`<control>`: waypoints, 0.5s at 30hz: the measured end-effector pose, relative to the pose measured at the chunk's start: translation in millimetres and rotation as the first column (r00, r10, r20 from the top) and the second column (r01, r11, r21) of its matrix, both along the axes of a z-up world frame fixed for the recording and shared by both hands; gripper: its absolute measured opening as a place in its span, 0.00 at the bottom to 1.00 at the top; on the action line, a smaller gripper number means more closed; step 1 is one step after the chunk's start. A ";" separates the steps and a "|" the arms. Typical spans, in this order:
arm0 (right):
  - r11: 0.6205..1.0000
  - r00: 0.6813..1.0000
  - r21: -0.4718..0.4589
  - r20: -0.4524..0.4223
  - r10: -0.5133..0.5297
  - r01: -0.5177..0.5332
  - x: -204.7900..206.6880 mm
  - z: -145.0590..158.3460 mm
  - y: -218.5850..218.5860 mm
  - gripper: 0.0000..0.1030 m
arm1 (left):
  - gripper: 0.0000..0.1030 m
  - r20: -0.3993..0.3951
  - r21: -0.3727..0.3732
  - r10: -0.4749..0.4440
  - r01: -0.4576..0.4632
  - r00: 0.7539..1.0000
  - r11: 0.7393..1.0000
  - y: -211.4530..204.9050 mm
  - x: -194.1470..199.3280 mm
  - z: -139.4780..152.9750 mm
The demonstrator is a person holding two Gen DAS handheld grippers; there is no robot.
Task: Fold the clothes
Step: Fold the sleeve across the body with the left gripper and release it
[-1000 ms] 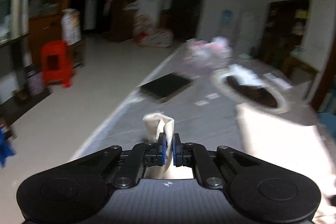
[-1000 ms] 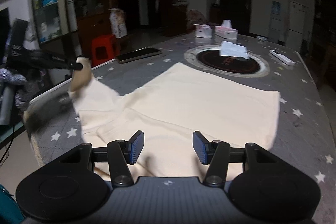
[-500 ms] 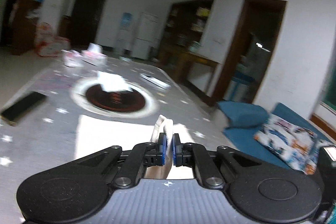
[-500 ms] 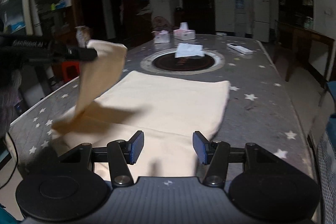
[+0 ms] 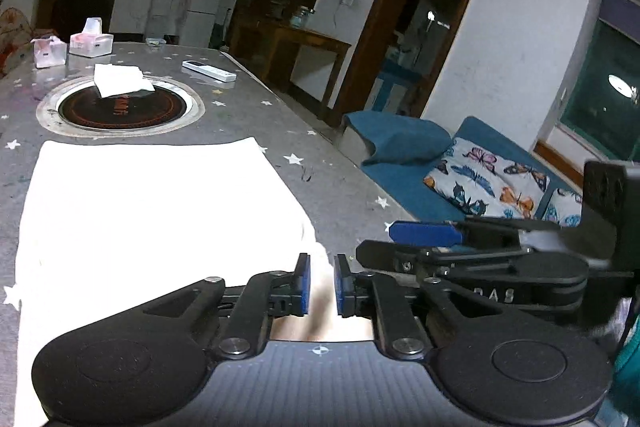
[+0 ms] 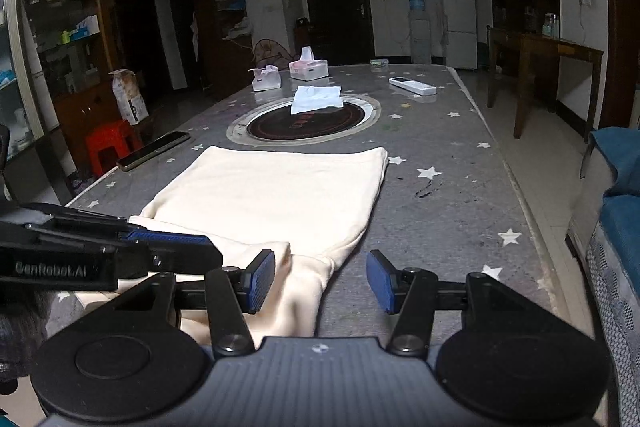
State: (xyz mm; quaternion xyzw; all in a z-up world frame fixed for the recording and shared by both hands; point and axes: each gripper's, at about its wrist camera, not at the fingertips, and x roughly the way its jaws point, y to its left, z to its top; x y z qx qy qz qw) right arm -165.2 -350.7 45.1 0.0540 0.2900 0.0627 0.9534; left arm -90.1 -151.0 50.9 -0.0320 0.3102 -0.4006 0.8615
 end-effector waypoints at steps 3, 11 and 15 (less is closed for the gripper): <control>0.999 0.999 0.022 -0.019 0.032 -0.032 3.3 -3.0 5.8 0.49 | 0.15 0.021 0.006 0.021 -0.021 1.000 1.000 16.8 -0.8 2.9; 0.994 0.990 0.037 -0.093 0.106 -0.103 16.7 -20.8 26.1 0.41 | 0.15 0.059 0.094 0.191 -0.196 0.980 0.976 82.9 3.8 -2.3; 0.993 0.986 0.026 -0.117 0.121 -0.119 18.3 -26.4 32.7 0.28 | 0.15 0.066 0.130 0.278 -0.284 0.958 0.950 111.7 8.0 -9.2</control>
